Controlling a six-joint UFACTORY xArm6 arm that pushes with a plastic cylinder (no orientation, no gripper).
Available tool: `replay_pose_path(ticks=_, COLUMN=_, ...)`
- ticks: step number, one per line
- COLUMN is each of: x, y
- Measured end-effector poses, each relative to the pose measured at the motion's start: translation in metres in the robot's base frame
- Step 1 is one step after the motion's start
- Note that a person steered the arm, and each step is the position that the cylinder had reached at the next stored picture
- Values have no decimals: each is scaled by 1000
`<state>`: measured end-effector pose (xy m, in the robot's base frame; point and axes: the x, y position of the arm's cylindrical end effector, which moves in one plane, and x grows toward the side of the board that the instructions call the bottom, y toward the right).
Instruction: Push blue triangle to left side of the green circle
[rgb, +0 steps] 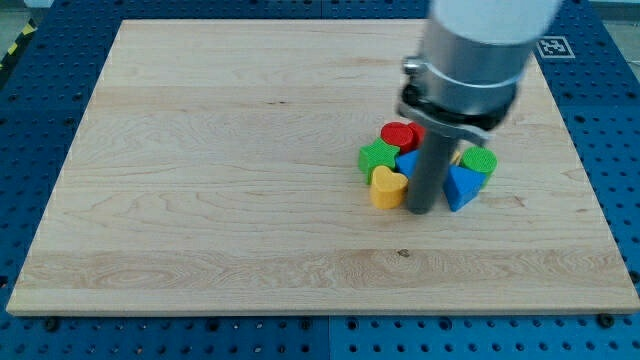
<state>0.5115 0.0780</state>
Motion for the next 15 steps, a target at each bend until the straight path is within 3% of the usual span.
replay_pose_path(ticks=2, x=-7, y=-72)
replay_pose_path(ticks=4, x=16, y=5)
replay_pose_path(ticks=15, x=8, y=41)
